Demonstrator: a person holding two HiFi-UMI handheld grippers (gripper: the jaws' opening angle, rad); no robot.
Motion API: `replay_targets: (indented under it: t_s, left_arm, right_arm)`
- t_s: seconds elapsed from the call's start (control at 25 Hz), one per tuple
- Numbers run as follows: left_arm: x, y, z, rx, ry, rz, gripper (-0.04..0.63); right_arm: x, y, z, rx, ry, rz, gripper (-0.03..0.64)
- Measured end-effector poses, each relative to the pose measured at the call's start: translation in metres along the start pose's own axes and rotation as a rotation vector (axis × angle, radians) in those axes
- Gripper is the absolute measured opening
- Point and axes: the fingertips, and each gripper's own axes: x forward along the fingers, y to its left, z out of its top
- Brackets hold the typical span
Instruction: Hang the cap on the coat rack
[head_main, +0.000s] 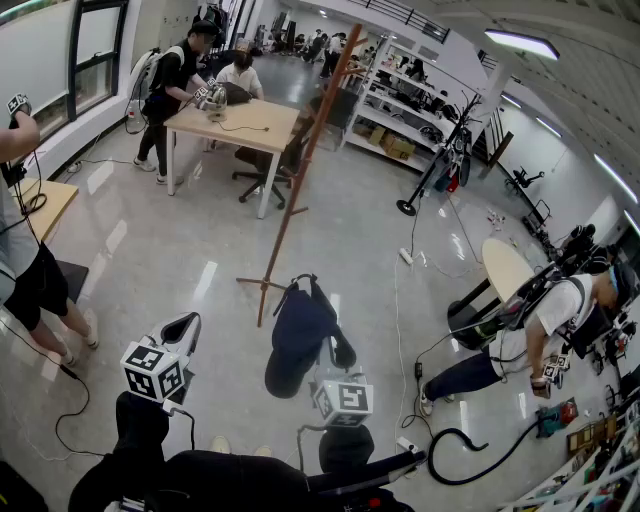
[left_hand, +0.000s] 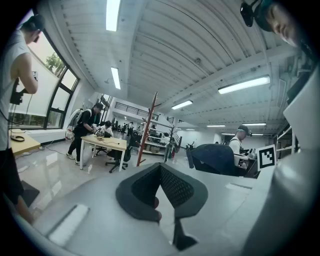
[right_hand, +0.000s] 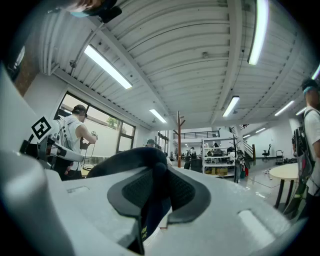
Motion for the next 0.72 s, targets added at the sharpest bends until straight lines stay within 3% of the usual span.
replay_targets:
  t_s: [0.72]
  left_arm:
    - [0.034,-0.005,-0.014,0.023,0.045,-0.163,0.0]
  right_arm:
    - [-0.01,-0.009,-0.019,0.018,0.006,-0.146,0.078]
